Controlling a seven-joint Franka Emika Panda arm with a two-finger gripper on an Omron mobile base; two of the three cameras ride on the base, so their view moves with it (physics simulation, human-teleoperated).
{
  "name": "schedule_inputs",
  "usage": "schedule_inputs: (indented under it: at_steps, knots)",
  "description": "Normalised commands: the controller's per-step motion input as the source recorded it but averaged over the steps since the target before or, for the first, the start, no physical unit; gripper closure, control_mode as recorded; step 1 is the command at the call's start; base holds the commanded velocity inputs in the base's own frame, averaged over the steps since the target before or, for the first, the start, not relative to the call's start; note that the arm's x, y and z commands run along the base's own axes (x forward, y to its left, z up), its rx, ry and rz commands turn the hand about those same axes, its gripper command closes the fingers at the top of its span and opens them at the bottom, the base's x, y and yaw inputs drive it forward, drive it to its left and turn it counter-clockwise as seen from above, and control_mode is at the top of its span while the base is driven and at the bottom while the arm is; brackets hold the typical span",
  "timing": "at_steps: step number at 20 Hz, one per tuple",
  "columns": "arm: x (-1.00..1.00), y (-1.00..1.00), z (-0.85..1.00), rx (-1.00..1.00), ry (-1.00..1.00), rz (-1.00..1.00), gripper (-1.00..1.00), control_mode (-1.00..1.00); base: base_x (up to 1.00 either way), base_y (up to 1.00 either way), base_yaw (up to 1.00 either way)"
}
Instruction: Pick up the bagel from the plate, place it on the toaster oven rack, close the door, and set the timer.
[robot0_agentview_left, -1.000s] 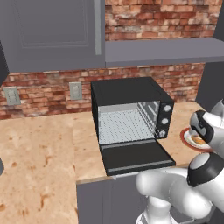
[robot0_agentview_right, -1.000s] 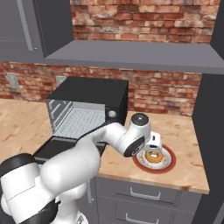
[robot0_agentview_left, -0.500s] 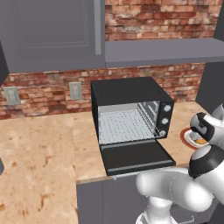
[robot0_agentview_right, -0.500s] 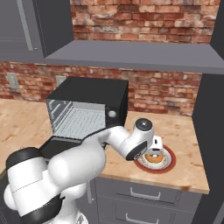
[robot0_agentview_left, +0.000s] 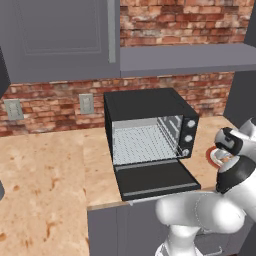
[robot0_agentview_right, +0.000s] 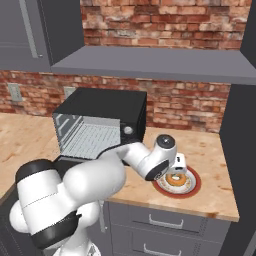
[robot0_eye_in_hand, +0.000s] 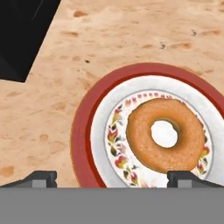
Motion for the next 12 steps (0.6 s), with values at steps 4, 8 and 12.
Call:
schedule_inputs:
  at_steps: [4, 8, 12]
  knots:
    - [0.2, -0.16, -0.25, -0.01, 0.03, 0.05, -1.0, -1.0, 0.0, 0.0, 0.0]
    - [0.15, -0.2, -0.27, 0.0, 0.04, 0.04, -1.0, -1.0, 0.0, 0.0, 0.0]
    - [0.2, -0.1, -0.18, 0.0, 0.03, 0.05, -1.0, -1.0, 0.0, 0.0, 0.0]
